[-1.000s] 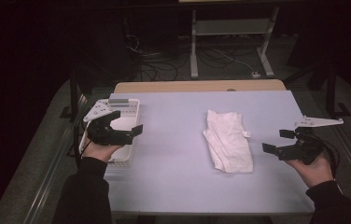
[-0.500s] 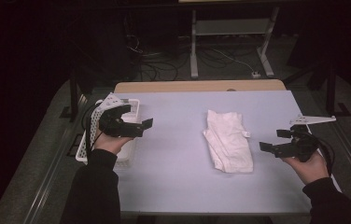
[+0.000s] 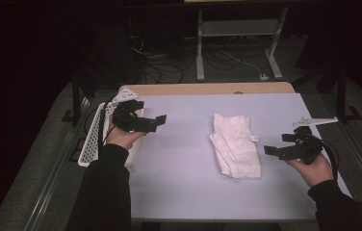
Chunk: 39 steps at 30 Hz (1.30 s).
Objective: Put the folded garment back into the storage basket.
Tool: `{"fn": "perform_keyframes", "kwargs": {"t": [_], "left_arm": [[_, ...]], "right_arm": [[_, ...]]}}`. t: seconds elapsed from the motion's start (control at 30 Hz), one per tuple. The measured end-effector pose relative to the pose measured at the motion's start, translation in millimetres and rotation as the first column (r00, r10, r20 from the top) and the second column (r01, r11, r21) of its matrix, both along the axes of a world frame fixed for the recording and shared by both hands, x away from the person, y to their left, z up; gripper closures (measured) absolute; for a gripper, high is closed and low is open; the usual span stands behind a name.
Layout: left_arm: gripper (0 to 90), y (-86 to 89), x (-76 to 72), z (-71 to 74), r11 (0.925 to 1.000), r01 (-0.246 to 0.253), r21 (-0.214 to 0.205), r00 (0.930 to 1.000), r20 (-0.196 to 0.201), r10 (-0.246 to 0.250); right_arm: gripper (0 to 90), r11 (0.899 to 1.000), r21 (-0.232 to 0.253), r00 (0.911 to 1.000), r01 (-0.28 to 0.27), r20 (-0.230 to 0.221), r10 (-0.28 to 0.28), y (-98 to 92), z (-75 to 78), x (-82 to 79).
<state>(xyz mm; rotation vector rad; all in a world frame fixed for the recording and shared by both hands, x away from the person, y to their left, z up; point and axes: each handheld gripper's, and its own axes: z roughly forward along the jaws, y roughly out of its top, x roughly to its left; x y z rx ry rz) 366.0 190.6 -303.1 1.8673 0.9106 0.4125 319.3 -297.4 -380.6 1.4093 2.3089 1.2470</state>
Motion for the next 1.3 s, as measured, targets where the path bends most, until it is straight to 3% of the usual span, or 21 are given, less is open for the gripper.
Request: {"fn": "perform_keyframes", "kwargs": {"t": [0.27,0.53,0.87,1.03,1.07,1.3], "left_arm": [[0.0,-9.5,8.2,-7.4,0.9999,0.013,0.008,0.9996,-0.025,-0.013],[0.0,-20.4,22.7,-18.1,0.9998,0.016,-0.012,0.9984,-0.053,-0.016],[0.0,-30.0,33.9,-26.2,0.9998,0.021,-0.005,0.9963,-0.083,-0.021],[0.0,-30.5,36.0,-27.5,0.9998,0.02,-0.006,0.9961,-0.086,-0.021],[0.0,-36.7,46.7,-34.1,0.9997,0.02,-0.01,0.9939,-0.108,-0.021],[0.0,-52.5,56.1,-37.1,0.9995,0.03,-0.012,0.9926,-0.117,-0.032]], "right_arm": [[0.0,1.0,0.0,0.9997,-0.009,-0.022,0.009,2.7,-3.7,3.6],[0.0,1.0,0.008,0.9984,-0.016,-0.053,0.016,7.5,-9.4,8.5],[0.0,1.0,0.009,0.994,-0.018,-0.108,0.019,14.0,-23.8,12.2],[0.0,1.0,0.013,0.994,-0.017,-0.107,0.018,14.6,-26.6,12.4],[0.0,1.0,0.01,0.9909,-0.018,-0.133,0.019,18.6,-33.3,11.4],[0.0,1.0,-0.002,0.9869,-0.02,-0.16,0.019,20.3,-42.9,11.1]]}}
